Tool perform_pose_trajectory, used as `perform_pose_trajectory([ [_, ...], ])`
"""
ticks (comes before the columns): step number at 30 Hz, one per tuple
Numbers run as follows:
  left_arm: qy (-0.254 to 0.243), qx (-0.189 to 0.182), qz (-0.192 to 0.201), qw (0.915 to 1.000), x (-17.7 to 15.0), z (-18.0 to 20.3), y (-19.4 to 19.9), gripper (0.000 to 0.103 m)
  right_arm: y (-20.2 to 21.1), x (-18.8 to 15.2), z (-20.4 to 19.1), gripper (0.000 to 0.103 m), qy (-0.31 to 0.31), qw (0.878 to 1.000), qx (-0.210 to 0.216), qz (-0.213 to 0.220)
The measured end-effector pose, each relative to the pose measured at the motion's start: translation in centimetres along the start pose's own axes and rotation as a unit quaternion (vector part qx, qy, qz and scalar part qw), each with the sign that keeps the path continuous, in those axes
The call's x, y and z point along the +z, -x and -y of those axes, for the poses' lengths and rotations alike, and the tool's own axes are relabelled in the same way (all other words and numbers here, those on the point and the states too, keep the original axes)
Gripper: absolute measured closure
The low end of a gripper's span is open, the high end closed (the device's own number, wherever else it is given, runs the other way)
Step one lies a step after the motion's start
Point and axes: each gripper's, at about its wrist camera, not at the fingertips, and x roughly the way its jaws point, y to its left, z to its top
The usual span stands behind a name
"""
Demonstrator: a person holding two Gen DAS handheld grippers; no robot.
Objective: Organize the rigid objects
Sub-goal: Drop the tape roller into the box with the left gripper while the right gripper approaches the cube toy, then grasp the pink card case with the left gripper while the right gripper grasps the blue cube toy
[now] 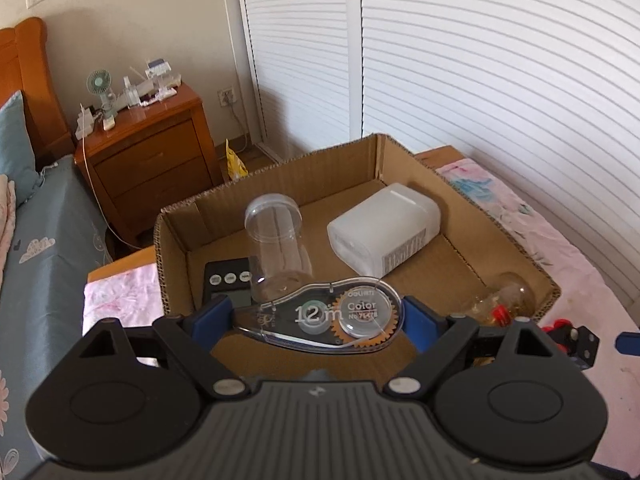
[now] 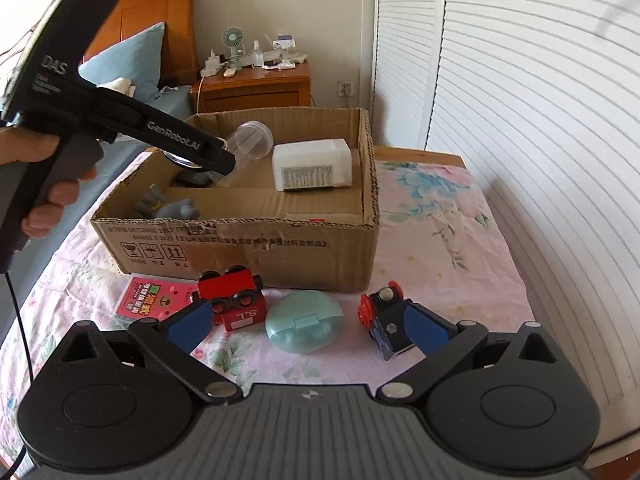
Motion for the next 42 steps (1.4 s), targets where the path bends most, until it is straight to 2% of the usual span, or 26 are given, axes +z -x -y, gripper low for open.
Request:
perform_pose_trajectory([
  [4,0.002,0.007,0.004,1.0000,-0.1,0.0,0.1,0.011,0.1,-0.1,0.3,0.000,-0.004,1.000,0.000,0.001],
  [6,0.005,0.007,0.008,0.9999,-0.2,-0.1,0.7,0.005,0.0,-0.2,0.4,0.000,-0.003,1.000,0.001,0.000],
  [11,0.000,0.009,0.013,0.9999,-0.8,-0.2,2.9,0.004,0.4,-0.5,0.5,0.000,-0.007,1.000,0.003,0.001],
  [26,0.003,0.024,0.032,0.9992,-6.0,1.2,10.2,0.001,2.5,-3.5,1.7,0.000,-0.024,1.000,0.000,0.003],
  [36,0.057,0.019,-0.003,0.9982,-10.2,2.4,8.8,0.001,3.8,-5.1,2.4,0.000,-0.031,0.999,0.005,0.005],
  [42,0.072,0.039,-0.006,0.9966,-12.0,3.3,7.3,0.001,3.7,-5.9,3.7,0.000,-0.044,0.999,0.006,0.002],
])
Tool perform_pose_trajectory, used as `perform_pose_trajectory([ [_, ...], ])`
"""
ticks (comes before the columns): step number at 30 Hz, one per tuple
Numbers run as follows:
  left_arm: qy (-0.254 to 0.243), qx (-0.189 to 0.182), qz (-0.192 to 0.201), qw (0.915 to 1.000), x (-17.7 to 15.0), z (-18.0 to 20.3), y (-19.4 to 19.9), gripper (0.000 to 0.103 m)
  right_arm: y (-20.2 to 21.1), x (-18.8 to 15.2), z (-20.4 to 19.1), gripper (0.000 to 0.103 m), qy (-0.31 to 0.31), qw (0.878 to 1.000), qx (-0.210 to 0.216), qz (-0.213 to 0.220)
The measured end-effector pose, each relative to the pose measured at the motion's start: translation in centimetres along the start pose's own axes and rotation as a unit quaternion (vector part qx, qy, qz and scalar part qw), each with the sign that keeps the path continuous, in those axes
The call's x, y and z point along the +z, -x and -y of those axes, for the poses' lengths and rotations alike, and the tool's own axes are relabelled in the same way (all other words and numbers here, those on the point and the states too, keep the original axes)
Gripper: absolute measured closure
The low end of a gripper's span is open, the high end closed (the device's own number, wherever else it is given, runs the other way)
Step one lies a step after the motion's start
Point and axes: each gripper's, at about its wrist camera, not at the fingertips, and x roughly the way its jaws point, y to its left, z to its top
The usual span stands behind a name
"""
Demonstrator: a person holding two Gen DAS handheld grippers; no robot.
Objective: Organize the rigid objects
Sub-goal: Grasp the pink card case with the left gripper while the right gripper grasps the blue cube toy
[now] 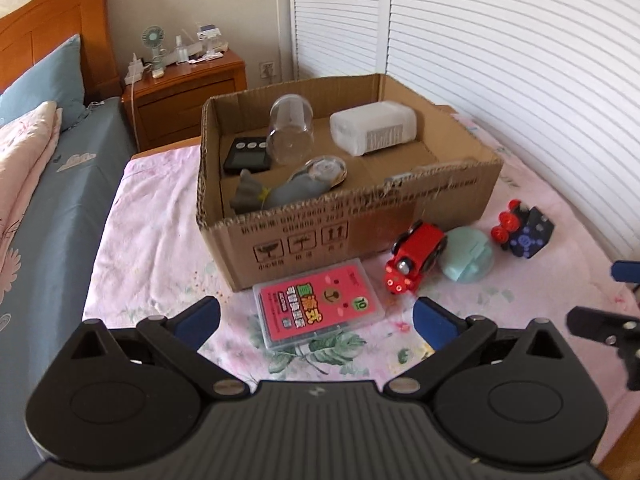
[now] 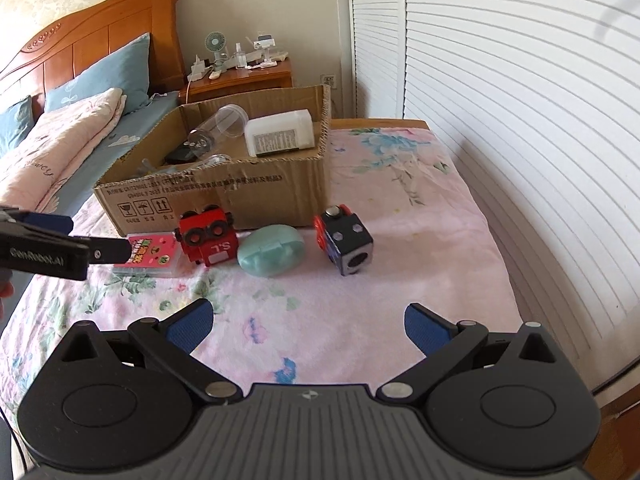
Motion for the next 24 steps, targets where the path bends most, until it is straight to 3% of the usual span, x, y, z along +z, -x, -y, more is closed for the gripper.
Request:
perform_pose_trajectory([
  [15,0.053,0.030,-0.032,0.9977,-2.2,1.1,-5.1,0.001,-3.5,-0.8,2.9,0.000,-0.011,0.999,-0.008,-0.042],
  [24,0.086,0.046,-0.013,0.9952,-1.8,0.7,-5.8,0.001,-5.2,-0.6,2.9,0.000,0.010,0.998,-0.020,-0.057],
])
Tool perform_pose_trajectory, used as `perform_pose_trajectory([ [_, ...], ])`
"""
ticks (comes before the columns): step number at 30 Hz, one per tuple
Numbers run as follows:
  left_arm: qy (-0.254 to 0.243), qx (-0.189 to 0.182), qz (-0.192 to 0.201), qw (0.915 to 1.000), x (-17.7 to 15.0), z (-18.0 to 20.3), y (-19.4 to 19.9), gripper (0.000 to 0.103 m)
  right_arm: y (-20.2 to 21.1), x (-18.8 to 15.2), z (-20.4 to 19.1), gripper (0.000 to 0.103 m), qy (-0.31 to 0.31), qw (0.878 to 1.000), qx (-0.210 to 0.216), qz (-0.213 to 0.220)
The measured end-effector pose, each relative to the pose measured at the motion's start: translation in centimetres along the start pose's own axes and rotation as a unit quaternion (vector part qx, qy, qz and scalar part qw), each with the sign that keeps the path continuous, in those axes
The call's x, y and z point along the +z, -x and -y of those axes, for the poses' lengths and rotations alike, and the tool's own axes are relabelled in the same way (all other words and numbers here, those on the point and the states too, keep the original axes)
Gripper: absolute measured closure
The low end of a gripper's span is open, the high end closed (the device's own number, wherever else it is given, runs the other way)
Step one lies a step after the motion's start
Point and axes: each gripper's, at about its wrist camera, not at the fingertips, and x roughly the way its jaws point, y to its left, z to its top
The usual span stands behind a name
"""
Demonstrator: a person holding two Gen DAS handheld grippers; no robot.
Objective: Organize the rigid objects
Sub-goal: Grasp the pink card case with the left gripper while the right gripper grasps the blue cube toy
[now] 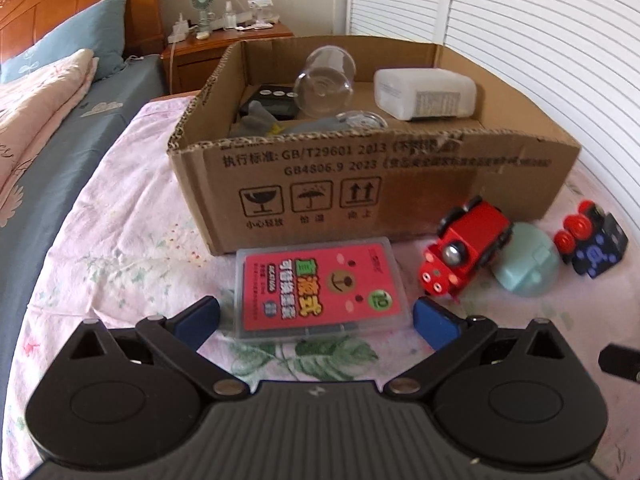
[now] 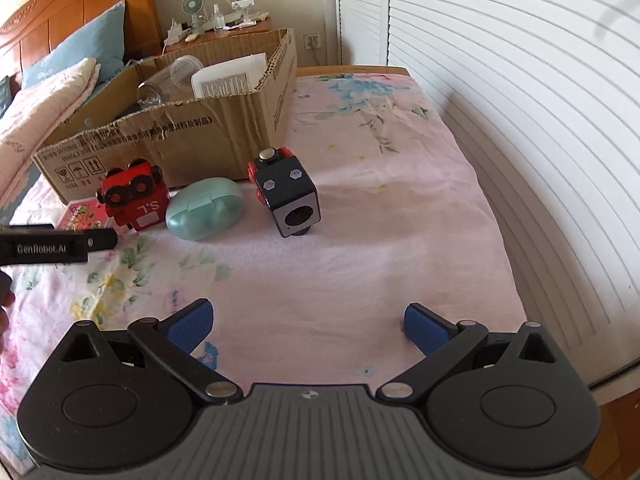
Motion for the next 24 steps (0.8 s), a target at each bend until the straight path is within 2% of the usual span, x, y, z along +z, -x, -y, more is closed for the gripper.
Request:
perform_pose_trajectory([
  [5,0.017,0.015,0.000,0.9997,0.3,-0.9,-0.3,0.000,-0.7,0.0,-0.9,0.000,0.047,0.999,-0.019,-0.002],
  [14,0.018,0.016,0.006,0.9997,0.0,-1.3,-0.2,0.000,-1.1,1.2,-1.0,0.000,0.045,0.999,-0.026,0.002],
  [21,0.013,0.011,0.004,0.9998,-0.1,-1.5,-0.1,0.000,1.5,2.4,-3.4,0.011,0.101,0.992,0.032,0.070],
  [24,0.012,0.009,0.003,0.9999,-0.1,-1.6,-0.1,0.000,2.5,2.9,-4.7,0.011,0.126,0.986,0.055,0.096],
])
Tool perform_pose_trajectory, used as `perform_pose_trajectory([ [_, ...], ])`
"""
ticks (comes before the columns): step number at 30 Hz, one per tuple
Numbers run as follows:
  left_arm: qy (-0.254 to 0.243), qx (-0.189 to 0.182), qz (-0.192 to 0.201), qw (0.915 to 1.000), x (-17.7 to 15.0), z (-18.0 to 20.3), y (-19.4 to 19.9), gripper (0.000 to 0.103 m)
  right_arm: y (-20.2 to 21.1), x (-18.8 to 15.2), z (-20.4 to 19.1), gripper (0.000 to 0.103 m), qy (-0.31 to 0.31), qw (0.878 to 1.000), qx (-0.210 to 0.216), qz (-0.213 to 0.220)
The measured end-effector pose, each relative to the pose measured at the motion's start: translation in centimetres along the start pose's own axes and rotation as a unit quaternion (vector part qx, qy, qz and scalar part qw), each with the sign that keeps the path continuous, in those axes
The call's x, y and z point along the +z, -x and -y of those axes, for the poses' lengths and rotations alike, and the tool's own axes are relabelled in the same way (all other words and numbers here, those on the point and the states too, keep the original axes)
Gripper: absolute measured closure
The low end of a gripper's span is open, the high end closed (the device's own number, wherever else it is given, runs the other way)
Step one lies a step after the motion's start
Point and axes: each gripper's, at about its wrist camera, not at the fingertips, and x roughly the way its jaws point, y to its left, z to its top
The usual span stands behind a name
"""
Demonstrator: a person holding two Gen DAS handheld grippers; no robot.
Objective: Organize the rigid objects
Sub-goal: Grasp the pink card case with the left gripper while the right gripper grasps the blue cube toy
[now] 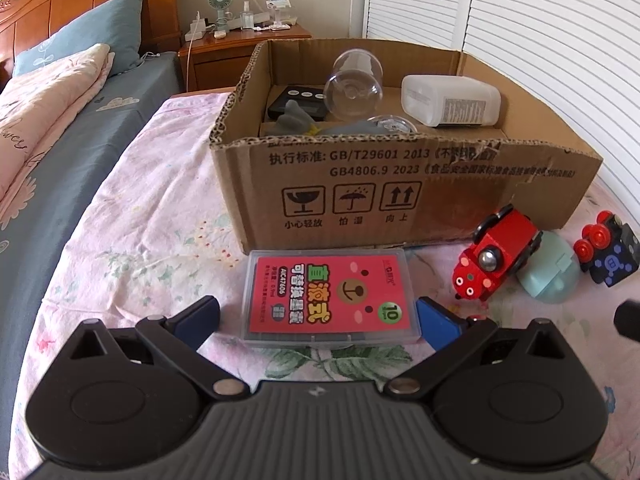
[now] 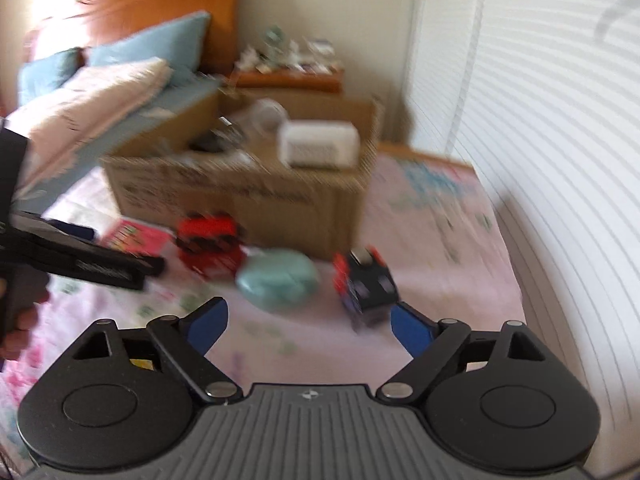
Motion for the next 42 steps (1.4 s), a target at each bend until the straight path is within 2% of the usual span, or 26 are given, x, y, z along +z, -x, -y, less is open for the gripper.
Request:
perform_pose_trajectory([
  [2,-0.001,0.000,0.001,1.0000,0.0,0.0,0.0,0.000,-0.1,0.6,-0.8,0.011,0.021,1.000,0.018,0.004],
  [6,0.000,0.000,0.000,1.0000,0.0,0.0,0.0,0.000,-1.6,1.3,-1.4,0.012,0.050,0.999,-0.004,-0.001],
  [9,0.000,-0.001,-0.001,1.0000,-0.1,0.0,0.0,0.000,-2.5,1.2,-0.3,0.013,0.042,0.999,0.001,-0.014],
  [14,0.002,0.001,-0.004,1.0000,0.0,0.0,0.0,0.000,-2.7,0.8,0.9,0.013,0.055,0.998,-0.010,-0.009],
  [27,0.004,0.003,-0.003,1.0000,0.0,0.0,0.0,0.001,-5.8,-0.4,4.5,0.013,0.034,0.996,-0.053,-0.056],
  [34,0.008,0.008,0.001,0.9999,0.0,0.2,0.0,0.000,-6.4,-0.6,5.0,0.016,0.014,0.996,-0.065,-0.056],
  [35,0.008,0.009,0.001,0.9999,0.0,0.2,0.0,0.000,-6.5,-0.4,5.0,0.017,0.013,0.996,-0.066,-0.055],
  [40,0.009,0.008,0.000,0.9999,0.2,0.2,0.0,0.002,-6.7,-0.2,5.6,0.036,-0.007,0.995,-0.084,-0.050],
  [42,0.008,0.009,-0.005,0.9999,0.3,0.3,0.0,0.002,-6.7,-0.2,5.8,0.036,-0.014,0.995,-0.082,-0.050],
])
